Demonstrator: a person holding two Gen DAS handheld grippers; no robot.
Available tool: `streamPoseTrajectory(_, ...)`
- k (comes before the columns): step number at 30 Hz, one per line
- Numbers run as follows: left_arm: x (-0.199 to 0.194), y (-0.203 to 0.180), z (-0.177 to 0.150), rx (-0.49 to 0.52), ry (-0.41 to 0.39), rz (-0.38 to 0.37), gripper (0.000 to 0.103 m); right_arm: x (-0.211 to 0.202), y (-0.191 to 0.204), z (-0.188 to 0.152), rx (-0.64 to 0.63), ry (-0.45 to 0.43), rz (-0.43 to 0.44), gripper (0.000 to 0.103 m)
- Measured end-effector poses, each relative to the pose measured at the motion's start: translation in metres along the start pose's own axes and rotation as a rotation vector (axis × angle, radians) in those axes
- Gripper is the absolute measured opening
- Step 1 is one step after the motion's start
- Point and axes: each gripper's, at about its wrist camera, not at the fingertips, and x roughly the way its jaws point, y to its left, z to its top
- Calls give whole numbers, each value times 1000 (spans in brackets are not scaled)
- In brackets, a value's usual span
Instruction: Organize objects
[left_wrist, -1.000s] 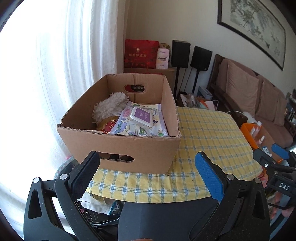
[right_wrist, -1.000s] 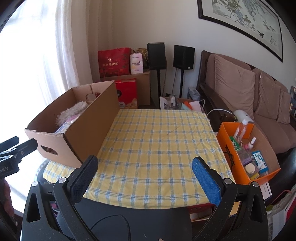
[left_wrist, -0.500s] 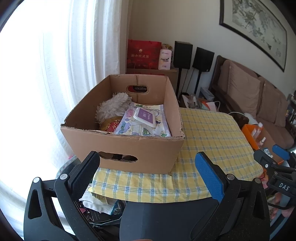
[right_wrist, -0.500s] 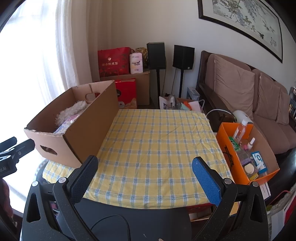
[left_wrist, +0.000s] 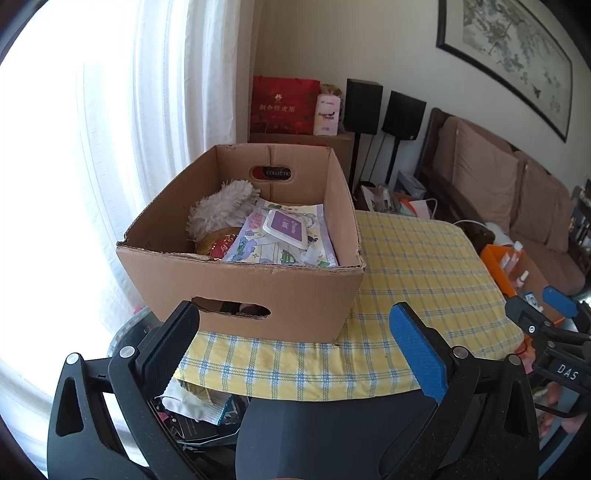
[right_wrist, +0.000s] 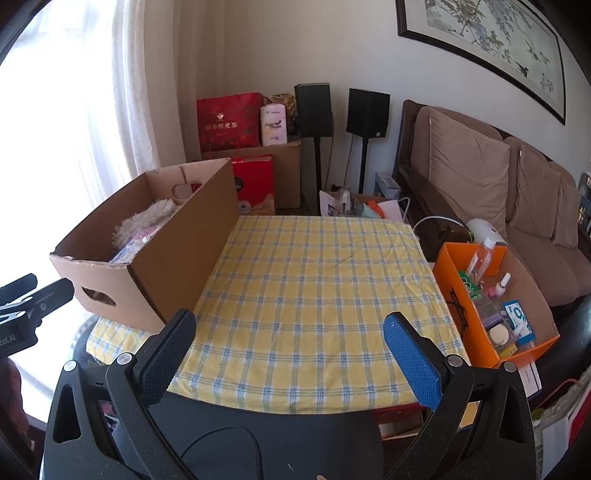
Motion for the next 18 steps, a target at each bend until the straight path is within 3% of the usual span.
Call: streamPoseTrajectory(18, 0, -2, -2, 5, -1, 4, 103, 0, 1, -1, 1, 1, -3, 102)
